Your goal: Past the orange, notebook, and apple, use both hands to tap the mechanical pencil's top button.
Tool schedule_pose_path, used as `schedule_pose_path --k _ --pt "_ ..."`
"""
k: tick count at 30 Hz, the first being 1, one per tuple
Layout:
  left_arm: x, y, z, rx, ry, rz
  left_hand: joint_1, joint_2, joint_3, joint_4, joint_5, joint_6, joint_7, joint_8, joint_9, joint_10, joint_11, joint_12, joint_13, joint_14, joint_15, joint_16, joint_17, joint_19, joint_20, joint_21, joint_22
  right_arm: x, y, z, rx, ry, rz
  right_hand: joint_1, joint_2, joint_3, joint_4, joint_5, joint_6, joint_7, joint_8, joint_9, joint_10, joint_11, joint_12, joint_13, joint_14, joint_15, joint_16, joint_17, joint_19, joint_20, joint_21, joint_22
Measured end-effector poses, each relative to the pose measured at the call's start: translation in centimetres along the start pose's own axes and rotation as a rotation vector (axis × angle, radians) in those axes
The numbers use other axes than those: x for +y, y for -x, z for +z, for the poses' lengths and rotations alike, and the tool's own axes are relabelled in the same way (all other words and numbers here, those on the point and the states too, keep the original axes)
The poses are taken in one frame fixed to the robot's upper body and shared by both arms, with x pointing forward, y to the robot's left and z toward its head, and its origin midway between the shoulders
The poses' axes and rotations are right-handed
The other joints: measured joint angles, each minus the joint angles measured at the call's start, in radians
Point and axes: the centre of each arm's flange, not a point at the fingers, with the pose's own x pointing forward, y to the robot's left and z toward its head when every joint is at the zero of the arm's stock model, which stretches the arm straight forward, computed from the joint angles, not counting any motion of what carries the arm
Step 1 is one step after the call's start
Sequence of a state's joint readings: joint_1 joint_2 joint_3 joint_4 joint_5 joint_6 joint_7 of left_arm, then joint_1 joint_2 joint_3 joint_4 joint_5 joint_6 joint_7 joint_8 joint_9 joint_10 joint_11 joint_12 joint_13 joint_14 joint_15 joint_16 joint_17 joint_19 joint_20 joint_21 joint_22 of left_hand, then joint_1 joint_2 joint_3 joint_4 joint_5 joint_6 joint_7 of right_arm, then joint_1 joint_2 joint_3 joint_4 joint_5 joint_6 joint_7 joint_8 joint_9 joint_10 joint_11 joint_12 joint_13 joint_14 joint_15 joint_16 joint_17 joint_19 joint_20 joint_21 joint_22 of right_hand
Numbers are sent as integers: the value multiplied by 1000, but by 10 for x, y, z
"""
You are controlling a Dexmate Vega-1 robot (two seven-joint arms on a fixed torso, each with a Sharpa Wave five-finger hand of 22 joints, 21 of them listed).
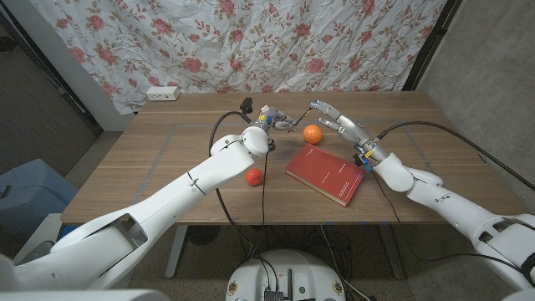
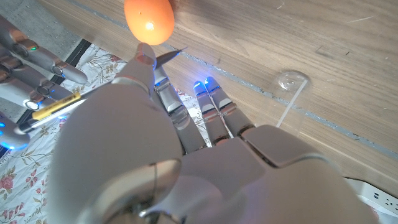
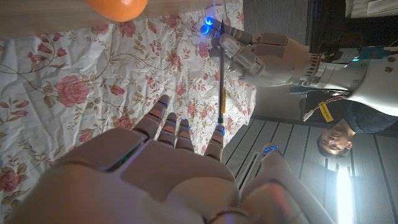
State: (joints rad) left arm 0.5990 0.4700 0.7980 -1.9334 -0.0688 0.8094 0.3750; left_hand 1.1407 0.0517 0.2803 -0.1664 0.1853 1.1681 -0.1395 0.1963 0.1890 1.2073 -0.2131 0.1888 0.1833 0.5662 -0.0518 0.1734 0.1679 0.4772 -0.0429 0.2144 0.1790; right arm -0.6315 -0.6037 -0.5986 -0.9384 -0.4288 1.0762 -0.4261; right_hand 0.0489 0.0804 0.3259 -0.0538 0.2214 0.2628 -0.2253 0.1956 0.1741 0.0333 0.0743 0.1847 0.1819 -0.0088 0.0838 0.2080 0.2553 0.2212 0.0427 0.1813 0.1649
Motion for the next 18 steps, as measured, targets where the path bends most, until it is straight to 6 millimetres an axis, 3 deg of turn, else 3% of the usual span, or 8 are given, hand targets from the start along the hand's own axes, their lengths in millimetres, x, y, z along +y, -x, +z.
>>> schedule_pose_path --k 18 --pt "-1 1 0 -2 11 12 6 8 -7 -1 -1 6 6 4 -1 3 3 -1 0 0 0 0 0 0 0 0 0 -1 -1 1 -2 -4 -9 0 0 0 0 0 5 5 2 3 0 0 0 0 0 0 0 0 4 -3 0 0"
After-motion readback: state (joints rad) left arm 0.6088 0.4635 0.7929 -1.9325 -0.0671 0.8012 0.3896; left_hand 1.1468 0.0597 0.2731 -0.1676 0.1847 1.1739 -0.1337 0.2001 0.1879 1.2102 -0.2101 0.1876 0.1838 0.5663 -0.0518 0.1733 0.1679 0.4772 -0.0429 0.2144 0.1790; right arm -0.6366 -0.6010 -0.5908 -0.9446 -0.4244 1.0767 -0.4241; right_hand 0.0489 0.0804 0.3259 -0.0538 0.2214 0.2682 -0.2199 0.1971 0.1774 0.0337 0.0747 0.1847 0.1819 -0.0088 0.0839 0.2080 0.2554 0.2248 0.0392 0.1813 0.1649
